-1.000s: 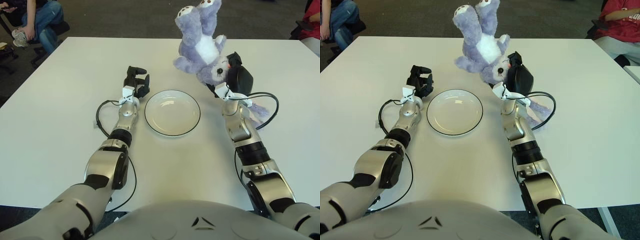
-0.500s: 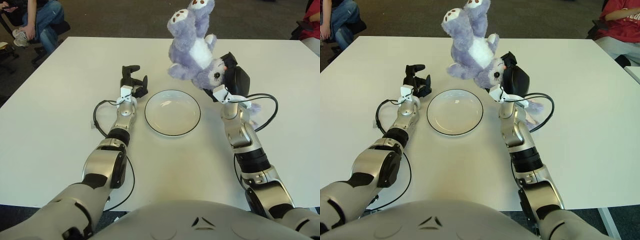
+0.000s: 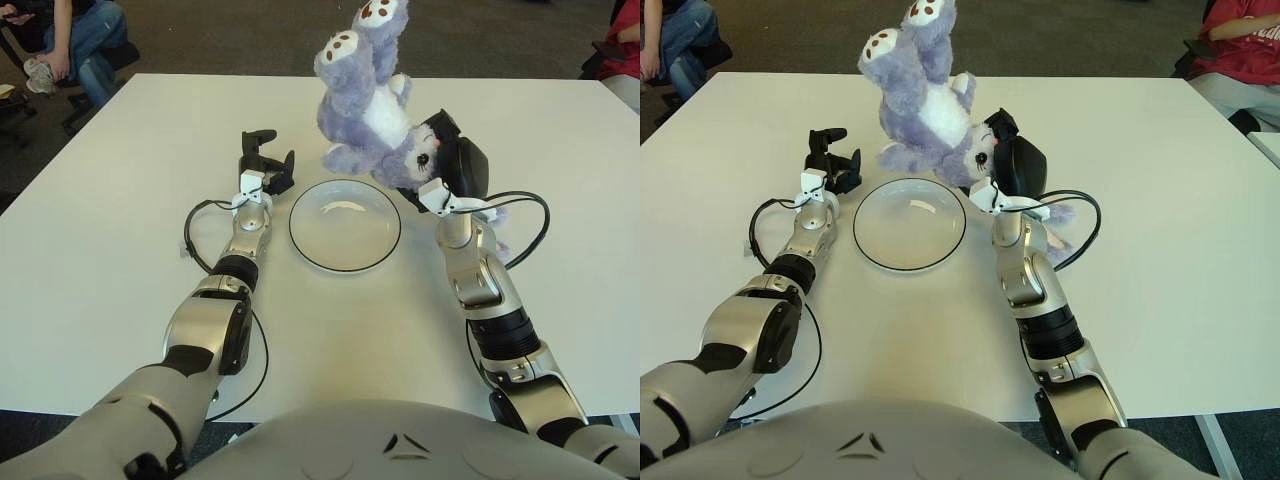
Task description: Put the doll into the plate.
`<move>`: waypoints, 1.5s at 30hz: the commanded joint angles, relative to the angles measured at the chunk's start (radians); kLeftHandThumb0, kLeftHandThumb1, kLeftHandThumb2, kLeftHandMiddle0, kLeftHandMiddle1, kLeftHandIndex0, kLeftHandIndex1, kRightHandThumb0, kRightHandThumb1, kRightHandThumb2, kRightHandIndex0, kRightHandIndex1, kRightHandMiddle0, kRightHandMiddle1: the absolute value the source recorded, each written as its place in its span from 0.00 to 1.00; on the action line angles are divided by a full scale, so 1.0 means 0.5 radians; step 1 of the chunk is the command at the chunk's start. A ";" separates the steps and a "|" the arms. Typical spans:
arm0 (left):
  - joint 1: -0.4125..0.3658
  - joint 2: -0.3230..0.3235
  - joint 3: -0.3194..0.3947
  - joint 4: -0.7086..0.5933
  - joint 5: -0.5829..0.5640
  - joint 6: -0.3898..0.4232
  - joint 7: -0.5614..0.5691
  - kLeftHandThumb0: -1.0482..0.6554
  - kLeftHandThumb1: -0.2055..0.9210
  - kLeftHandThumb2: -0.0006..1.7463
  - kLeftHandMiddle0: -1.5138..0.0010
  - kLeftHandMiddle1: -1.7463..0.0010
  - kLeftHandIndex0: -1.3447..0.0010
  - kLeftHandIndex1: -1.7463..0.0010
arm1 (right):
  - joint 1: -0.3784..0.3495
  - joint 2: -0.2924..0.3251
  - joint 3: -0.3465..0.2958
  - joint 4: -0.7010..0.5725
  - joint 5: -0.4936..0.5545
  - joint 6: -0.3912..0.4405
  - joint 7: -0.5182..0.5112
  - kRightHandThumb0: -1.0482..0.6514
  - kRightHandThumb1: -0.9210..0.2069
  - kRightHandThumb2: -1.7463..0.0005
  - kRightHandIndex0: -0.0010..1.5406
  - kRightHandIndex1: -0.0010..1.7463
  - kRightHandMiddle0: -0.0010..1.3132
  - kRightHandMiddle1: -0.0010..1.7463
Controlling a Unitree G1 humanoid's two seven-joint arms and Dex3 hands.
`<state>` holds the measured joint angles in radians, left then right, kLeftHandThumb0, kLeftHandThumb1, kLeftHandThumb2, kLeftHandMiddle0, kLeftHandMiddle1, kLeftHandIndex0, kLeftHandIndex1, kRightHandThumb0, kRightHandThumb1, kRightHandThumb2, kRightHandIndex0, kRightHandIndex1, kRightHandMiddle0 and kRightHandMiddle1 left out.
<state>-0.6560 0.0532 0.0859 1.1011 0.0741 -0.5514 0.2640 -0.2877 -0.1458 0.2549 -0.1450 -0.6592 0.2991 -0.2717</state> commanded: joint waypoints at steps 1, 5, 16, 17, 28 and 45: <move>0.066 -0.002 0.002 0.064 0.005 0.047 0.007 0.83 0.82 0.40 0.73 0.07 1.00 0.28 | 0.011 -0.013 0.012 -0.055 -0.014 -0.080 0.024 0.62 0.88 0.09 0.65 0.73 0.60 1.00; 0.065 -0.003 0.003 0.068 0.002 0.043 0.003 0.83 0.83 0.39 0.73 0.07 1.00 0.29 | 0.028 -0.013 0.031 -0.077 -0.013 -0.114 0.063 0.62 0.87 0.09 0.65 0.73 0.60 1.00; 0.064 -0.009 0.001 0.061 0.000 0.057 -0.006 0.83 0.83 0.39 0.73 0.08 1.00 0.29 | 0.077 -0.007 0.064 -0.156 0.005 -0.163 0.225 0.62 0.86 0.10 0.64 0.72 0.58 1.00; 0.065 -0.010 0.000 0.059 0.000 0.059 -0.006 0.83 0.82 0.39 0.72 0.08 1.00 0.30 | 0.079 -0.011 0.071 -0.163 -0.003 -0.161 0.242 0.62 0.85 0.11 0.65 0.72 0.58 1.00; 0.067 -0.014 -0.007 0.045 0.003 0.080 -0.012 0.83 0.81 0.41 0.72 0.08 1.00 0.32 | 0.095 -0.027 0.147 -0.229 -0.114 -0.101 0.396 0.62 0.79 0.16 0.63 0.69 0.54 1.00; 0.073 -0.024 -0.008 0.029 0.003 0.068 -0.007 0.83 0.80 0.42 0.72 0.07 1.00 0.31 | 0.125 -0.011 0.180 -0.253 -0.040 -0.133 0.585 0.62 0.83 0.13 0.63 0.72 0.57 1.00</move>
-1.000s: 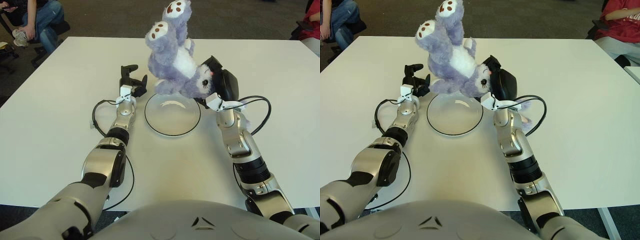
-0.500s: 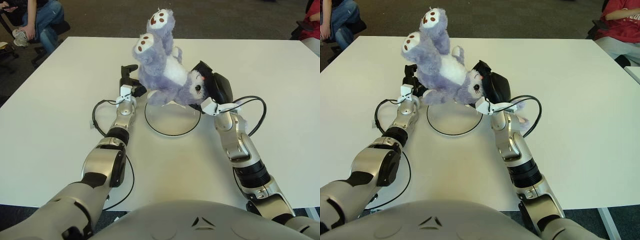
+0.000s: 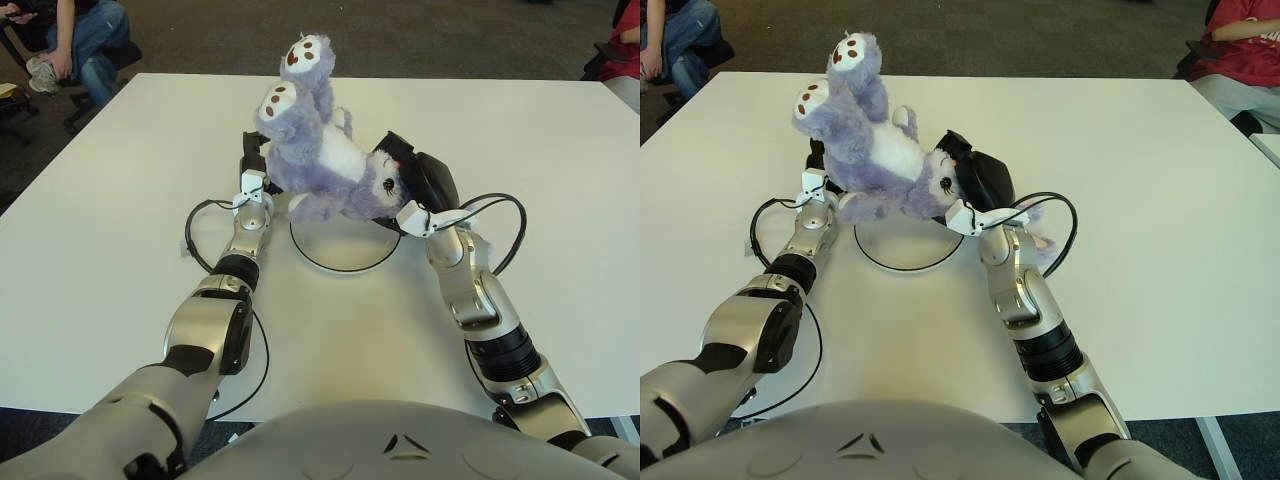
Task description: Put the doll into the plate.
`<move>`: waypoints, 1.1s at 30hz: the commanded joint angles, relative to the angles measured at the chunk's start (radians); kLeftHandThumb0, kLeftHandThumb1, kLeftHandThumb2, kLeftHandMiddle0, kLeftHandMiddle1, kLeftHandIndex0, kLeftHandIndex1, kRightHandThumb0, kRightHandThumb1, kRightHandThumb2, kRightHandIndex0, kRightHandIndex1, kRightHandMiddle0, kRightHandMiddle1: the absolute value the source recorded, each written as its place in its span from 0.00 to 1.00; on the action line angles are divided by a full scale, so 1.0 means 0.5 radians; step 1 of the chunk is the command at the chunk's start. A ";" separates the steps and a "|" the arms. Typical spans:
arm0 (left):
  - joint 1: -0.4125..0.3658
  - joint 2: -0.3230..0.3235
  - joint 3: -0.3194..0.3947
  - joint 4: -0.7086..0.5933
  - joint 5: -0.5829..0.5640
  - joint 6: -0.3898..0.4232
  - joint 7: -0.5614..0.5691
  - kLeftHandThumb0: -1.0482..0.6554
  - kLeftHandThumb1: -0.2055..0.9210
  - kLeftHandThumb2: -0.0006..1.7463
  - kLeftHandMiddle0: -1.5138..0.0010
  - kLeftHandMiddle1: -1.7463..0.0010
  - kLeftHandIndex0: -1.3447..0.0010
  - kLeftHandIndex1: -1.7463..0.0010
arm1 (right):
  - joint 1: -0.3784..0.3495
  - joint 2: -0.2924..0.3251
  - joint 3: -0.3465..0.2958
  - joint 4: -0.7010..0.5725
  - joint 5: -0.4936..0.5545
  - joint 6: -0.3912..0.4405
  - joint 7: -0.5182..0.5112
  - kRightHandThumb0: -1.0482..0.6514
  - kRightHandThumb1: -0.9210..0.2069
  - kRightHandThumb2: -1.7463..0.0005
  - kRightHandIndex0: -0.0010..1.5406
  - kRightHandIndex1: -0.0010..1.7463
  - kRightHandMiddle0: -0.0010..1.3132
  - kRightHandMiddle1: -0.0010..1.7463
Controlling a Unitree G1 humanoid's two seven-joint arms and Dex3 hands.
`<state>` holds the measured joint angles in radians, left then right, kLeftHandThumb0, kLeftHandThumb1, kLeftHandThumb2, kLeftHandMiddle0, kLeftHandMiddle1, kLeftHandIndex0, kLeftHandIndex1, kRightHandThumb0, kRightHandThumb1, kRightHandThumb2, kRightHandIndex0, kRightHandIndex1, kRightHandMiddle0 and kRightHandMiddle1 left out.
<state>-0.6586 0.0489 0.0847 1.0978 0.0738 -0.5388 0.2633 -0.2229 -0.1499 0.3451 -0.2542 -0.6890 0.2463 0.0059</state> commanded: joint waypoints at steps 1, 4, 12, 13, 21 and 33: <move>0.079 -0.015 -0.006 0.035 0.004 0.040 -0.005 0.83 0.80 0.42 0.72 0.07 1.00 0.31 | -0.004 -0.007 0.005 -0.032 0.020 -0.032 0.044 0.62 0.83 0.12 0.63 0.72 0.57 1.00; 0.080 -0.016 -0.007 0.034 0.005 0.036 -0.005 0.83 0.79 0.43 0.72 0.07 1.00 0.30 | -0.003 -0.016 0.017 -0.027 0.019 -0.044 0.069 0.62 0.83 0.12 0.63 0.72 0.58 1.00; 0.085 -0.019 -0.005 0.031 0.000 0.021 -0.010 0.83 0.78 0.44 0.71 0.07 1.00 0.31 | -0.018 -0.045 0.052 0.033 0.017 -0.100 0.110 0.62 0.83 0.12 0.62 0.72 0.59 1.00; 0.085 -0.020 -0.004 0.031 -0.002 0.020 -0.013 0.83 0.78 0.44 0.71 0.07 1.00 0.31 | -0.021 -0.051 0.056 0.042 0.011 -0.109 0.111 0.62 0.83 0.12 0.62 0.72 0.59 1.00; 0.090 -0.023 0.000 0.022 -0.014 0.016 -0.031 0.84 0.74 0.47 0.70 0.07 1.00 0.31 | -0.036 -0.073 0.065 0.124 -0.018 -0.218 0.045 0.62 0.84 0.11 0.62 0.72 0.60 1.00; 0.092 -0.021 0.000 0.021 -0.013 0.014 -0.029 0.84 0.75 0.47 0.71 0.06 1.00 0.31 | -0.052 -0.051 0.056 0.164 -0.040 -0.164 0.074 0.62 0.77 0.14 0.57 0.80 0.51 1.00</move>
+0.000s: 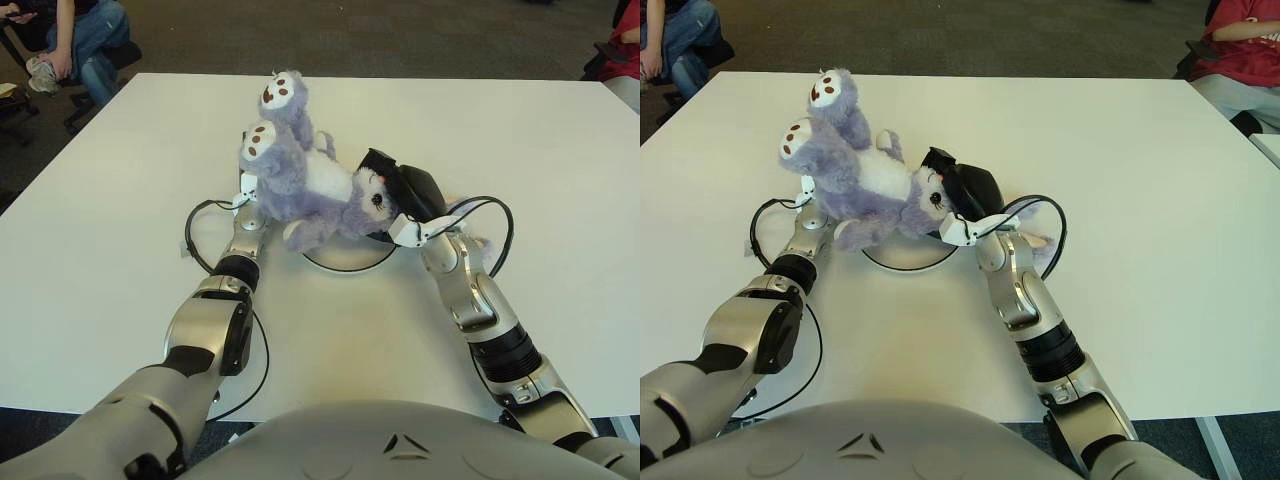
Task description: Put the doll into the plate.
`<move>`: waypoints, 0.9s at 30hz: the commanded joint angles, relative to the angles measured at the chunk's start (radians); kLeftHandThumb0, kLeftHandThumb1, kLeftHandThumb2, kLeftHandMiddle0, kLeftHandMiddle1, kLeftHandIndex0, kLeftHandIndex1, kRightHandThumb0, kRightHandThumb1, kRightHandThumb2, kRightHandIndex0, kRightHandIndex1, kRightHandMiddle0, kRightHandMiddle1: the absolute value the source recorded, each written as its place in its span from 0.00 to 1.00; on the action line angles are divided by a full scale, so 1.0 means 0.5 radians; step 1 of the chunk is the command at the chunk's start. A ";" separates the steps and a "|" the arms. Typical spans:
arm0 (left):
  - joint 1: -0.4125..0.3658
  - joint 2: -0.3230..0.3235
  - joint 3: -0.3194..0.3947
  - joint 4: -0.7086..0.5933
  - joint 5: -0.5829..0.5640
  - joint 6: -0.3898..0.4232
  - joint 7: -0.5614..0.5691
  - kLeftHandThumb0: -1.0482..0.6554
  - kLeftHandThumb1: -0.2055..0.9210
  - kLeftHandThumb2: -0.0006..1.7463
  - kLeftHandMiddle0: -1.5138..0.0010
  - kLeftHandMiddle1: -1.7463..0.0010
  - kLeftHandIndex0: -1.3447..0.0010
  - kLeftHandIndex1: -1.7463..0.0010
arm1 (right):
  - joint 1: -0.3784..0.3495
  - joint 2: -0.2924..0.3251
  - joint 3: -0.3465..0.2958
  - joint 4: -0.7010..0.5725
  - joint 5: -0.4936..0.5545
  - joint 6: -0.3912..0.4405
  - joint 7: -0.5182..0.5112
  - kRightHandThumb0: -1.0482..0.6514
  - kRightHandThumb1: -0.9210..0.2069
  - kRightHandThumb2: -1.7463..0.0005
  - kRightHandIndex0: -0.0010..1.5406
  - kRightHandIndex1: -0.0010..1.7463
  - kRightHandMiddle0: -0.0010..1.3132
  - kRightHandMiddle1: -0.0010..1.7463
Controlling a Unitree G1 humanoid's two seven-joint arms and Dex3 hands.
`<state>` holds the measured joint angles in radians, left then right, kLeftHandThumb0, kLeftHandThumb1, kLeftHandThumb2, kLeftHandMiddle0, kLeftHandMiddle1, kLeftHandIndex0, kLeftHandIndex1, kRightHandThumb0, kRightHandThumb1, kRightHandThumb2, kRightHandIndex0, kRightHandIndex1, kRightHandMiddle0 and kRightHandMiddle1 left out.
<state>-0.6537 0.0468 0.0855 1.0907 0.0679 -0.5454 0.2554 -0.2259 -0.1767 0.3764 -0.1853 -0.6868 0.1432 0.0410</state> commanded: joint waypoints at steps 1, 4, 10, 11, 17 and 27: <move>0.082 -0.018 -0.001 0.036 -0.002 0.027 -0.012 0.84 0.75 0.47 0.71 0.06 1.00 0.31 | -0.048 0.006 0.001 0.029 -0.075 0.064 -0.001 0.62 0.75 0.14 0.55 0.84 0.49 1.00; 0.083 -0.020 0.003 0.037 -0.006 0.024 -0.011 0.84 0.75 0.47 0.71 0.06 1.00 0.31 | -0.049 0.023 0.014 0.032 -0.133 0.117 -0.015 0.62 0.71 0.14 0.50 0.93 0.45 0.98; 0.080 -0.020 0.005 0.040 -0.005 0.029 -0.004 0.83 0.77 0.46 0.72 0.06 1.00 0.30 | -0.055 0.053 0.045 0.026 -0.277 0.224 -0.024 0.61 0.58 0.26 0.42 0.99 0.43 0.86; 0.080 -0.019 0.005 0.041 -0.004 0.030 -0.003 0.83 0.77 0.45 0.72 0.06 1.00 0.30 | -0.056 0.057 0.049 0.023 -0.294 0.236 -0.020 0.61 0.56 0.27 0.41 1.00 0.42 0.86; 0.080 -0.014 -0.002 0.040 0.006 0.035 0.002 0.83 0.79 0.43 0.73 0.06 1.00 0.30 | -0.064 0.069 0.062 0.004 -0.357 0.303 0.025 0.61 0.47 0.33 0.37 1.00 0.35 0.87; 0.079 -0.009 -0.012 0.040 0.020 0.042 0.019 0.83 0.81 0.42 0.73 0.06 1.00 0.30 | -0.051 0.132 0.034 -0.032 -0.328 0.372 0.019 0.55 0.60 0.40 0.18 0.78 0.02 0.70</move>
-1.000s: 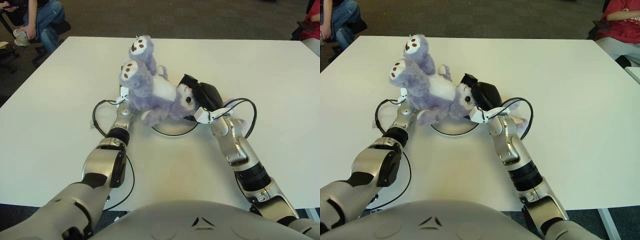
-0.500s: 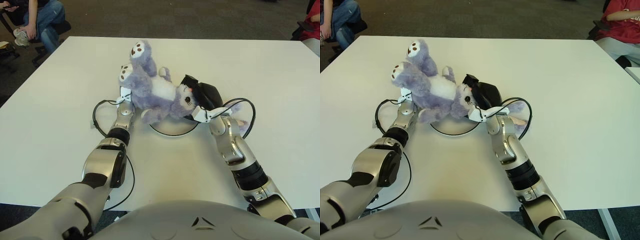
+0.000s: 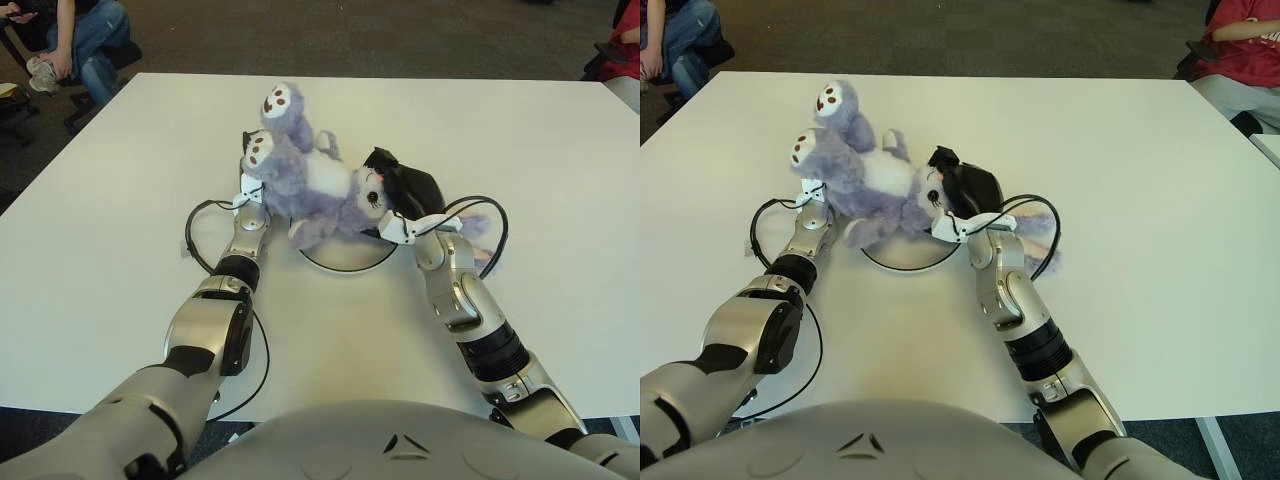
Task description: Put the doll into the plate.
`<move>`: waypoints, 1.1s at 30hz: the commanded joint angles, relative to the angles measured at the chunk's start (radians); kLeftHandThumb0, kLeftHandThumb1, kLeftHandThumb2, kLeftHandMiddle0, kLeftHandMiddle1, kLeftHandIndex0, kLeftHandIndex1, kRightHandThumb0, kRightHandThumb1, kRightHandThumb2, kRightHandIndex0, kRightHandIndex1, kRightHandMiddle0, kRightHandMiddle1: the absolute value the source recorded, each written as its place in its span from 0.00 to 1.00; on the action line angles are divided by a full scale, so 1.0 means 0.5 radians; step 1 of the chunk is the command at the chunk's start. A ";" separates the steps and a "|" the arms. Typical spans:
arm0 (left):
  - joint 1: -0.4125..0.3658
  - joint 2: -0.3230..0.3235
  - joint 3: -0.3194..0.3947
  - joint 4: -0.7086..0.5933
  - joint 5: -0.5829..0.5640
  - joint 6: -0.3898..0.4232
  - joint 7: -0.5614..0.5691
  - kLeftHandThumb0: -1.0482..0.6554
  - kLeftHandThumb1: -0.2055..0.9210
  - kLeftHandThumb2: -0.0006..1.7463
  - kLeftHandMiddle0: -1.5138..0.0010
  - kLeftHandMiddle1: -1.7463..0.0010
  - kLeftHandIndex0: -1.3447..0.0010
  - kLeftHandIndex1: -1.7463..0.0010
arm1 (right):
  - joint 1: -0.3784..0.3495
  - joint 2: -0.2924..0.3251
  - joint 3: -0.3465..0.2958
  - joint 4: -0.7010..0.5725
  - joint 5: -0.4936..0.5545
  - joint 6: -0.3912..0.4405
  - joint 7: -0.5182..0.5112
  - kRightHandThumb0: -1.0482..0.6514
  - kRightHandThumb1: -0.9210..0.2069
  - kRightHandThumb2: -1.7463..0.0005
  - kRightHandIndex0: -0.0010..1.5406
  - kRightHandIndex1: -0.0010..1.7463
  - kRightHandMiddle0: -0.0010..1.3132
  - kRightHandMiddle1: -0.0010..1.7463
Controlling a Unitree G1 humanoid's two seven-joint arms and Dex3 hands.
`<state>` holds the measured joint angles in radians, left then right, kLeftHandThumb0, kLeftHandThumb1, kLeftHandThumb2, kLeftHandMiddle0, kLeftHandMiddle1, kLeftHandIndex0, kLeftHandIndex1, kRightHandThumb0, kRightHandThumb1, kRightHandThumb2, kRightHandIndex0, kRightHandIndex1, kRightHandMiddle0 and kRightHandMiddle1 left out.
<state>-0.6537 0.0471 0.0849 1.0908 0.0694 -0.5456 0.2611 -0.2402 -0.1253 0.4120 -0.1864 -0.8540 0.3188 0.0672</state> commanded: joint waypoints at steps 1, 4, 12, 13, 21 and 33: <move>0.079 -0.010 -0.011 0.040 0.017 0.042 0.008 0.83 0.81 0.42 0.73 0.07 1.00 0.30 | -0.021 0.031 -0.038 -0.030 0.008 0.020 -0.039 0.53 0.63 0.39 0.17 0.76 0.01 0.67; 0.080 -0.010 -0.014 0.039 0.018 0.040 0.005 0.83 0.80 0.42 0.73 0.07 1.00 0.30 | -0.004 0.046 -0.058 -0.031 0.046 -0.016 -0.084 0.50 0.68 0.37 0.15 0.73 0.00 0.62; 0.079 -0.013 -0.010 0.040 0.007 0.039 -0.013 0.83 0.80 0.42 0.72 0.07 1.00 0.31 | 0.003 0.052 -0.097 -0.007 0.155 -0.107 -0.135 0.53 0.71 0.35 0.12 0.61 0.00 0.47; 0.078 -0.013 -0.009 0.041 0.005 0.038 -0.016 0.83 0.80 0.42 0.72 0.07 1.00 0.31 | 0.003 0.049 -0.101 -0.001 0.163 -0.123 -0.148 0.54 0.71 0.35 0.12 0.60 0.00 0.45; 0.074 -0.017 -0.002 0.051 -0.007 0.030 -0.032 0.83 0.76 0.46 0.71 0.06 1.00 0.32 | 0.006 0.044 -0.121 0.033 0.182 -0.193 -0.245 0.61 0.72 0.31 0.11 0.55 0.00 0.40; 0.062 -0.024 0.012 0.072 -0.033 0.023 -0.058 0.85 0.68 0.54 0.69 0.05 1.00 0.26 | 0.018 0.042 -0.188 0.105 0.264 -0.380 -0.450 0.65 0.70 0.30 0.06 0.50 0.00 0.27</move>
<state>-0.6554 0.0474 0.0936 1.0965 0.0515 -0.5493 0.2454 -0.2314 -0.1057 0.3300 -0.1440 -0.7357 0.1504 -0.1383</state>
